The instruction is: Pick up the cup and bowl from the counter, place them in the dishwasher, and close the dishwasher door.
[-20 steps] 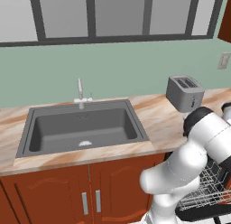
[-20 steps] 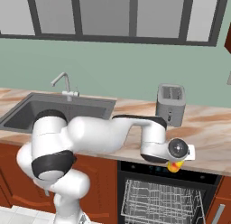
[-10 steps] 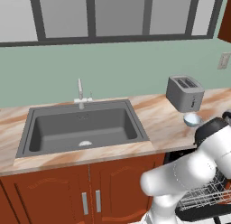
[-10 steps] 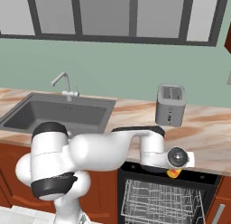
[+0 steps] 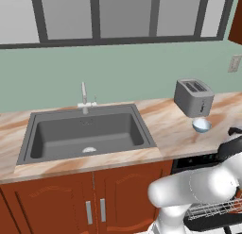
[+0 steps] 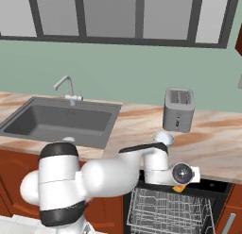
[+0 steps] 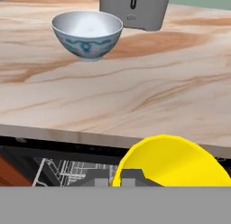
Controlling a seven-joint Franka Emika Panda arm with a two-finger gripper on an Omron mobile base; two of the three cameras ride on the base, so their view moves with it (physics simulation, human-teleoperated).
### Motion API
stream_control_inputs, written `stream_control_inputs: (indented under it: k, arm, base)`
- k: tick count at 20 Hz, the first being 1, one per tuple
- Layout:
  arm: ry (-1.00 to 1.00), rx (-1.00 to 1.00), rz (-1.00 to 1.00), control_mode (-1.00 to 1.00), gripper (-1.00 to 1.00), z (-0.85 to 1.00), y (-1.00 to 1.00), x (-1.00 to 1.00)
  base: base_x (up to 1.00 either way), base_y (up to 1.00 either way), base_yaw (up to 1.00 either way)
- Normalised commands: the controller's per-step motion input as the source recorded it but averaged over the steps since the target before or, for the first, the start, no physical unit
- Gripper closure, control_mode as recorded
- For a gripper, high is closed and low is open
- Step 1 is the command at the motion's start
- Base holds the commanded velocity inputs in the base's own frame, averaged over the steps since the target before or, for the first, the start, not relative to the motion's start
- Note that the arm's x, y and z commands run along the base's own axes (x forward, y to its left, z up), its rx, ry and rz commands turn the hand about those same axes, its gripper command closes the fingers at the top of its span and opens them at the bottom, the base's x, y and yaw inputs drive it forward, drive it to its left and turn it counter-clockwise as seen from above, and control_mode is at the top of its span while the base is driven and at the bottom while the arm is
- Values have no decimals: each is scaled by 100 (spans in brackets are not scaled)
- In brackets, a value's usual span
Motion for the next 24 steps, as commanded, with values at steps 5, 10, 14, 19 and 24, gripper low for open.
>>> stream_control_inputs:
  k: [5,10,14,19,24]
  arm:
    - [0,0,0,-100,100,-36,8,-8]
    - [0,0,0,-100,100,-41,8,-8]
    - [0,0,0,-100,100,-43,7,-4]
    - [0,0,0,-100,100,-41,3,-1]
    - [0,0,0,-100,100,-37,1,0]
  base:
    - [0,0,0]
    - [0,0,0]
    - [0,0,0]
    - [0,0,0]
    - [0,0,0]
